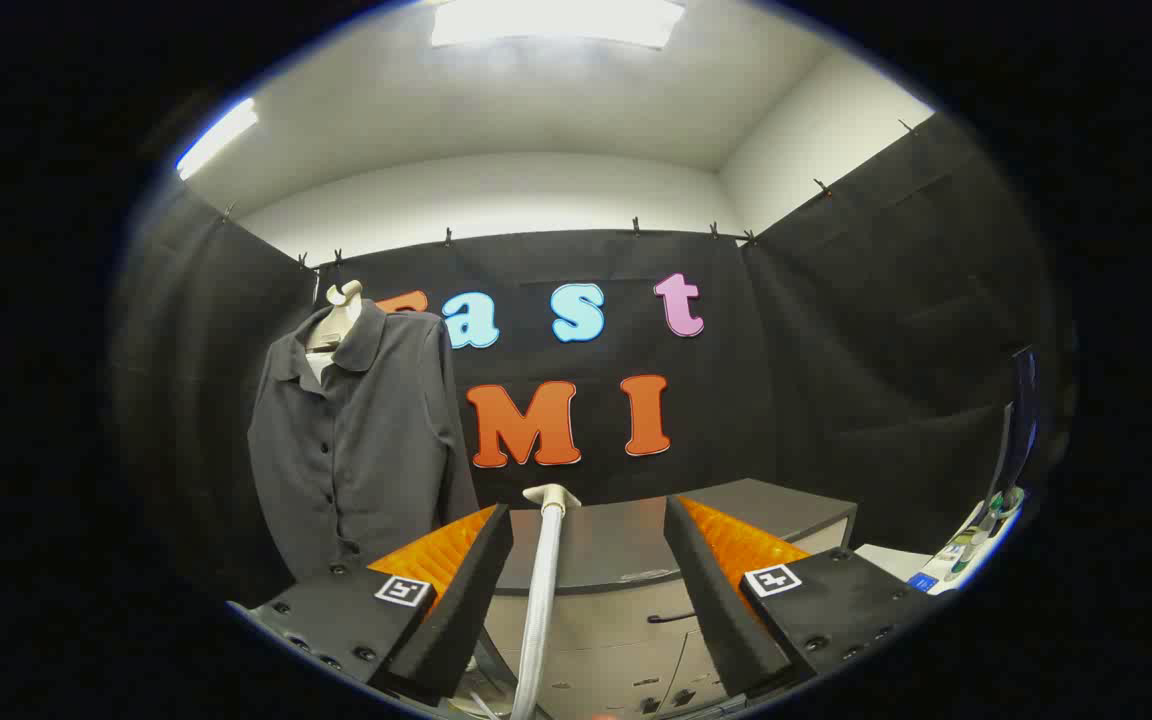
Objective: Iron the clothes twice with a garment steamer, once on the left side and once on the right side.
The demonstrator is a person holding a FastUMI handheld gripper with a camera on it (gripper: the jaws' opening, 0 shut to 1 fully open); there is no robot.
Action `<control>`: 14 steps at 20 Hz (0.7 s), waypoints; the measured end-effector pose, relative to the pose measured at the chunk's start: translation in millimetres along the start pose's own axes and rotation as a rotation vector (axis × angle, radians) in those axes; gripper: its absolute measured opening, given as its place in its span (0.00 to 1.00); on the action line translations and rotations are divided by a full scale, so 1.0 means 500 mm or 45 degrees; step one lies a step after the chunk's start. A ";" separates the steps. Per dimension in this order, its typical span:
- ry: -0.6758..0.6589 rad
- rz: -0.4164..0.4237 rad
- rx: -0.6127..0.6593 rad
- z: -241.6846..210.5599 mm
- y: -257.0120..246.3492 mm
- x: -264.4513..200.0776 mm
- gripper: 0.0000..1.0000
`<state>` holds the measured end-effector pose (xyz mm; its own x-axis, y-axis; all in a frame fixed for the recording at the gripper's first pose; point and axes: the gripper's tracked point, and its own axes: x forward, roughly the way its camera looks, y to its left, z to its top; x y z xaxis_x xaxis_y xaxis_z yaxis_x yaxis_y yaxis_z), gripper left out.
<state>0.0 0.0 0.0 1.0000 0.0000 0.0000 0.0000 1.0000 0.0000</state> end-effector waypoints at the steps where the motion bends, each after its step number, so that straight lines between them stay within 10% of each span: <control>1: -0.001 -0.006 -0.010 0.002 0.003 0.003 0.98; 14: -0.006 0.063 -0.015 0.007 0.059 0.021 0.98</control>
<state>10.4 29.4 3.7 0.9988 0.0493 0.0041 -0.0493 0.9987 -0.0117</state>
